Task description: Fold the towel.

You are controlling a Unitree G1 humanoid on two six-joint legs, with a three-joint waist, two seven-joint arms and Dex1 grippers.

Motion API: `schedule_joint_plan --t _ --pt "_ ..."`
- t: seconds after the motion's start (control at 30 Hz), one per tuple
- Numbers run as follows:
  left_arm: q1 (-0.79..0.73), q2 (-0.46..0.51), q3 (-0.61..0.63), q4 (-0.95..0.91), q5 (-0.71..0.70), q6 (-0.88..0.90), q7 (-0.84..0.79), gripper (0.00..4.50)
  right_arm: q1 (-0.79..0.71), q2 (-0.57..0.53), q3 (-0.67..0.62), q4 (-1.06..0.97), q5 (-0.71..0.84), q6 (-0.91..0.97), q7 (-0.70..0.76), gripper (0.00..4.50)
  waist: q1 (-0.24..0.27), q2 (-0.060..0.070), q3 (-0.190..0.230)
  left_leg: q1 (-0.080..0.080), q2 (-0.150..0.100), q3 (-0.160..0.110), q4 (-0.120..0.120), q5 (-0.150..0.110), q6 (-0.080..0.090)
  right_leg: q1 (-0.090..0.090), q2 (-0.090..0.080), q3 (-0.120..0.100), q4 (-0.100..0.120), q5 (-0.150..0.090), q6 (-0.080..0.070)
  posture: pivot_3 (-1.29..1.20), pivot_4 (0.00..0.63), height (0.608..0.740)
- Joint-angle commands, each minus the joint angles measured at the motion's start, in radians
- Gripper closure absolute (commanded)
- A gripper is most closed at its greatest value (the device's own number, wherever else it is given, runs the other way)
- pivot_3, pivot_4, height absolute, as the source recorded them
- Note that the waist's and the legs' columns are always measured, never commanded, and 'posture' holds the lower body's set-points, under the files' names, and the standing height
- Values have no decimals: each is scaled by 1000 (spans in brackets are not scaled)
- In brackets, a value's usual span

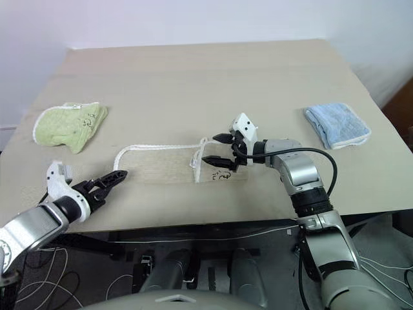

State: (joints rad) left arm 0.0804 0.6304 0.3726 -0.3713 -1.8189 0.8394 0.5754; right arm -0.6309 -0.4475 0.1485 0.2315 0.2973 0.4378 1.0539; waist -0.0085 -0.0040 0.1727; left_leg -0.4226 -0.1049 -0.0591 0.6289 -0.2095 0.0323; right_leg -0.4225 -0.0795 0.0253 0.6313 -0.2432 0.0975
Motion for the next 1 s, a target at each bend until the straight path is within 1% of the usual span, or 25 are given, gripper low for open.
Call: schedule_joint_plan --t 0.03,0.13,0.37,0.6,0.7,0.8,1.0 --pt "-52 12 -29 54 8 -15 -1 0 0 -11 -16 -38 -3 -9 -11 45 2 0 0 0 0 0 0 0 0 0 0 0 0 0 0 0 150 740" --pt "-82 7 -50 95 16 -7 -4 0 6 -17 -19 -45 -2 -8 -15 45 3 0 0 0 0 0 0 0 0 0 0 0 0 0 0 0 150 740" --pt "-135 -2 -83 162 -32 0 43 0 16 -20 -25 -55 -6 -9 -35 45 22 1 -1 3 0 0 0 0 0 2 0 0 1 0 0 0 150 740" --pt "-182 -43 -93 197 -89 -25 80 0 24 -22 -25 -61 -9 -7 -49 45 25 2 -1 3 -1 0 0 0 0 4 -1 0 0 0 0 0 150 740" --pt "-195 -59 -91 209 -89 -38 91 571 26 -26 -24 -65 -9 -6 -51 0 26 2 -1 3 -1 0 0 0 0 4 -2 0 0 0 -1 0 150 740" --pt "-195 -56 -85 212 -96 -33 80 1531 21 -29 -29 -63 -6 2 -54 0 25 2 -1 3 -1 0 1 0 0 4 -2 -1 0 0 -1 0 150 740" --pt "-185 -47 -71 215 -105 -38 67 3651 26 -28 -23 -65 -7 3 -57 0 21 1 -1 1 -1 0 -1 0 0 1 -1 0 -1 0 0 0 150 740"
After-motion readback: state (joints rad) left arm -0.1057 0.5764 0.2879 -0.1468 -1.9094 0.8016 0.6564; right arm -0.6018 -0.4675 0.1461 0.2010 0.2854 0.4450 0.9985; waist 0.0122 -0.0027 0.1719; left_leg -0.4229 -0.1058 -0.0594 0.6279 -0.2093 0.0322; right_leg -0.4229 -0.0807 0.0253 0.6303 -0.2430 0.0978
